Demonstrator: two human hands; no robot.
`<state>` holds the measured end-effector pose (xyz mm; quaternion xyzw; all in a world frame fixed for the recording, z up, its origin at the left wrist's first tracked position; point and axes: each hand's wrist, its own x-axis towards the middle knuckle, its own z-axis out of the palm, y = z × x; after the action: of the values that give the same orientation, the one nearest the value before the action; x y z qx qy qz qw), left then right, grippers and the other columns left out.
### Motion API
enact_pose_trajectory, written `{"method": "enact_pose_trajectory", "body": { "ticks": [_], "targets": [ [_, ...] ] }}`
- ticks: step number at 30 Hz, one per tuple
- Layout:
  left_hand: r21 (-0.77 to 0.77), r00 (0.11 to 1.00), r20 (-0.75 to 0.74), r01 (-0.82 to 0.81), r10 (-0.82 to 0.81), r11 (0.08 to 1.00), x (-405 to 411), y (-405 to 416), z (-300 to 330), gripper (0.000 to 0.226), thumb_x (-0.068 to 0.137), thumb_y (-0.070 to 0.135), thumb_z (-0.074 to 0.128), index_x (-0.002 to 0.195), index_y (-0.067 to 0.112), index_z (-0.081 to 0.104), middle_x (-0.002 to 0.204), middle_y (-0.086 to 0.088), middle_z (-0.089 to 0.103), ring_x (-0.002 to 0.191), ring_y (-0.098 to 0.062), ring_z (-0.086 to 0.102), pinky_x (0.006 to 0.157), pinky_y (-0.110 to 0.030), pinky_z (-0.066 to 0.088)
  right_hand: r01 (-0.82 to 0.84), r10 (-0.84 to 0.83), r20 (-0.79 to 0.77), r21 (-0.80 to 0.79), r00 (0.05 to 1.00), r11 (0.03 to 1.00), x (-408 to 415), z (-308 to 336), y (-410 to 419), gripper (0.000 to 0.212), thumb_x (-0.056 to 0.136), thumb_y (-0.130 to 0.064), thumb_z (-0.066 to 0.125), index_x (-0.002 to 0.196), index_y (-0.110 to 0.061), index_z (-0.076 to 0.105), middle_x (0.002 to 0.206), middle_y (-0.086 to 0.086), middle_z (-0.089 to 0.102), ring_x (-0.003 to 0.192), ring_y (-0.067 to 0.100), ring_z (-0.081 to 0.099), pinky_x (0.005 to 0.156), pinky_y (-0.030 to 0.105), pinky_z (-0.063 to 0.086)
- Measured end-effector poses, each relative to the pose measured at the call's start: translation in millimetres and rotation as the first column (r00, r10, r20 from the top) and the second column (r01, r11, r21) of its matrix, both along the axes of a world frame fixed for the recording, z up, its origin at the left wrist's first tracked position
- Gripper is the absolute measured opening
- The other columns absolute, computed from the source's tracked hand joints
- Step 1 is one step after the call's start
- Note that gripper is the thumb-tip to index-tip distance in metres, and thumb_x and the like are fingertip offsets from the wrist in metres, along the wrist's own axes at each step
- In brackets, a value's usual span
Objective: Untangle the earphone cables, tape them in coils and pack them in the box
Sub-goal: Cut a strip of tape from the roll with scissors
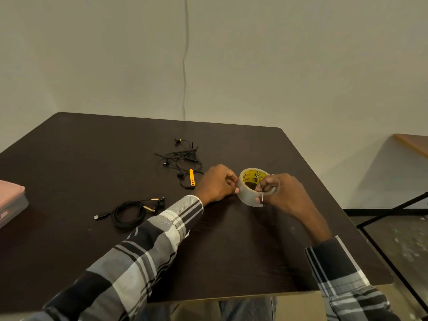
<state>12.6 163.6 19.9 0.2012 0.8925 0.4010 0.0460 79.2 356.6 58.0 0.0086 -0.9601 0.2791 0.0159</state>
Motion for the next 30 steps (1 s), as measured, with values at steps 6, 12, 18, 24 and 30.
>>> {"method": "enact_pose_trajectory", "body": {
  "ticks": [6,12,18,24,30],
  "targets": [
    [0.04,0.997,-0.061,-0.047,0.05,0.998,4.4,2.6,0.2,0.01,0.084,0.016,0.075,0.093,0.015,0.078,0.084,0.001,0.075,0.065,0.003,0.062,0.067,-0.022,0.052,-0.033,0.032,-0.015,-0.074,0.999,0.997,3.9,-0.8,6.2,0.016,0.073,-0.012,0.086,0.078,-0.02,0.073,0.085,-0.008,0.068,0.085,0.014,0.062,0.069,0.022,0.041],
    [0.06,0.993,-0.105,-0.052,0.058,0.997,5.9,2.4,1.6,0.006,0.083,0.017,0.074,0.085,0.016,0.079,0.074,0.003,0.074,0.056,0.003,0.06,0.059,-0.018,0.048,-0.042,0.035,-0.037,-0.195,0.999,0.98,5.3,0.8,11.1,0.023,0.076,-0.008,0.084,0.073,-0.026,0.069,0.076,-0.012,0.065,0.076,0.009,0.059,0.067,0.022,0.043],
    [0.081,0.984,-0.162,-0.06,0.073,0.995,8.3,0.0,6.0,0.013,0.076,0.011,0.062,0.071,0.015,0.073,0.065,0.005,0.07,0.057,-0.006,0.061,0.058,-0.024,0.051,-0.042,0.021,-0.064,-0.354,0.998,0.934,7.1,-5.0,14.0,0.015,0.078,-0.009,0.081,0.08,-0.021,0.073,0.082,0.004,0.068,0.078,0.015,0.06,0.074,0.034,0.051],
    [0.12,0.988,-0.143,-0.048,0.065,0.992,9.8,-6.8,15.9,0.014,0.08,0.018,0.06,0.066,0.014,0.06,0.061,0.008,0.058,0.054,-0.006,0.046,0.053,-0.023,0.039,-0.081,0.072,-0.037,-0.525,0.997,0.847,5.9,1.0,4.2,0.009,0.089,-0.003,0.071,0.087,-0.012,0.069,0.079,0.005,0.06,0.074,0.015,0.055,0.065,0.024,0.047],
    [-0.011,0.995,-0.099,-0.032,0.031,0.999,7.6,-31.4,39.5,0.022,0.09,0.026,0.053,0.07,0.016,0.053,0.07,0.002,0.055,0.058,-0.012,0.044,0.054,-0.028,0.034,-0.066,0.069,-0.014,-0.523,0.998,0.85,-2.3,8.2,-21.0,0.006,0.095,-0.01,0.065,0.094,-0.016,0.064,0.097,0.021,0.068,0.086,0.021,0.064,0.071,0.038,0.056]
  ]
}}
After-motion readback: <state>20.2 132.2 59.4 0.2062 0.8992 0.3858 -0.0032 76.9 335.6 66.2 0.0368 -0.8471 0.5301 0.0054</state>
